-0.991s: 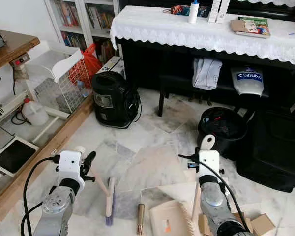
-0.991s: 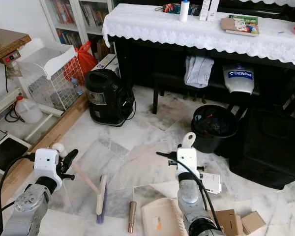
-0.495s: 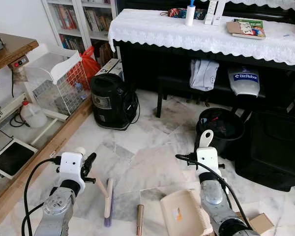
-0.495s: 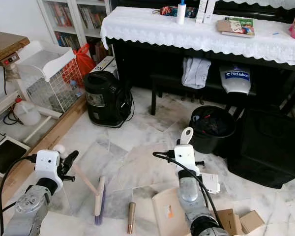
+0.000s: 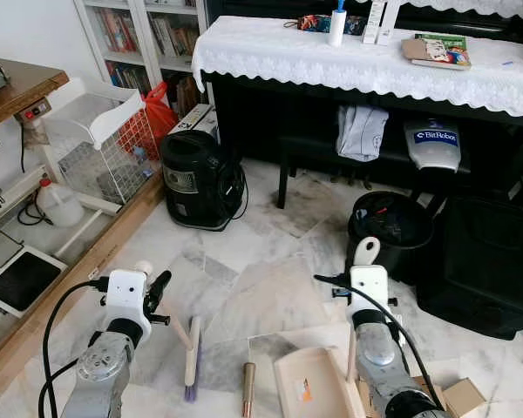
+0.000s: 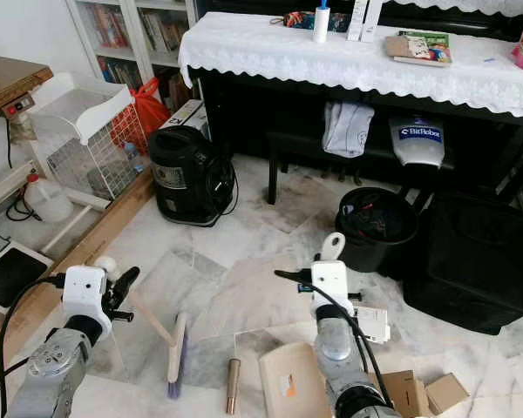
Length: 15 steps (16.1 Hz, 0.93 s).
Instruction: Sweep floor
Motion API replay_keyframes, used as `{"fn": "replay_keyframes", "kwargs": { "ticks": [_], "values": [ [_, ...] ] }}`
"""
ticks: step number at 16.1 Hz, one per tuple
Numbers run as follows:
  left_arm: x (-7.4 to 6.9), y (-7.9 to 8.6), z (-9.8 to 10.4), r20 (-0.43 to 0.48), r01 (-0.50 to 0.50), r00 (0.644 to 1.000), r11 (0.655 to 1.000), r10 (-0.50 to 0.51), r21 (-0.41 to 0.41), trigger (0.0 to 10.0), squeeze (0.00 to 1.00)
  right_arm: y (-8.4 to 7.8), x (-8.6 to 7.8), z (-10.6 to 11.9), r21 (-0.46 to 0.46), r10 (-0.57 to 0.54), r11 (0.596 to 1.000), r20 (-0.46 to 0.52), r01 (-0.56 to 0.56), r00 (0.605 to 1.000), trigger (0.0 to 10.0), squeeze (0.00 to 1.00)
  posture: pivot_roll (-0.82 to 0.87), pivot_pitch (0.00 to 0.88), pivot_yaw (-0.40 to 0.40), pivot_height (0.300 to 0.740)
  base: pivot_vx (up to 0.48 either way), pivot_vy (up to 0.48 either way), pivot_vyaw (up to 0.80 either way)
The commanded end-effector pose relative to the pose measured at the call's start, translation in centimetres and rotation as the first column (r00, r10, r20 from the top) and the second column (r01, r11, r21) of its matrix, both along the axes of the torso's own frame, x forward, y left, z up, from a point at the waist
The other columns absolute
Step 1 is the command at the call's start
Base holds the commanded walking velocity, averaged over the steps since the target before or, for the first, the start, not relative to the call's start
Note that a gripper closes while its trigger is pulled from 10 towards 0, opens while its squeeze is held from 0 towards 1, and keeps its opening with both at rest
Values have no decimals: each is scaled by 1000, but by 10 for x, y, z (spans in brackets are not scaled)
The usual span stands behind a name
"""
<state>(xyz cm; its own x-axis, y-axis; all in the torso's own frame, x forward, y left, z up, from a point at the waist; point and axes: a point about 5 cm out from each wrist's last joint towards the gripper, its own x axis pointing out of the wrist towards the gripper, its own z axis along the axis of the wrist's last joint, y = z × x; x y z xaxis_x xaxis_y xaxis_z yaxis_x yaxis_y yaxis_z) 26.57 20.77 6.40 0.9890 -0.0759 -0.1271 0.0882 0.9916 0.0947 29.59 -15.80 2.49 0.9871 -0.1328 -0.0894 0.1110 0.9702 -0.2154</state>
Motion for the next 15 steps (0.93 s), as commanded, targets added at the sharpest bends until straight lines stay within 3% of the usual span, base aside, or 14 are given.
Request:
{"fn": "replay_keyframes", "kwargs": {
  "ticks": [1,4,8,9,11,15],
  "values": [
    [0,0,-1,2,9,1000,1000,-9,-1,10000,0,0,-8,-12,6,-3,1000,-62,3,998,10000,0,165,55,19,740,0,0,0],
    [-2,0,-3,-20,24,1000,1000,-24,-2,10000,0,1,-11,-15,11,0,1000,-82,1,997,10000,0,166,54,20,740,0,0,0],
    [-9,-2,-14,-105,109,989,992,-101,69,10000,0,2,-13,-18,19,10,1000,-103,-8,995,10000,0,170,53,20,740,0,0,0],
    [-14,-5,-21,-171,185,970,981,-171,66,10000,0,2,-13,-19,19,10,1000,-105,-8,994,10000,0,171,53,20,740,0,0,0],
    [-17,-5,-24,-198,216,959,974,-201,60,10000,0,2,-13,-19,18,11,1000,-105,-9,994,10000,0,172,52,20,740,0,0,0],
    [-32,-2,-39,-344,350,891,931,-296,104,10000,0,0,-12,-17,8,-3,1000,-97,4,995,10000,0,173,50,19,740,0,0,0]
  ]
}}
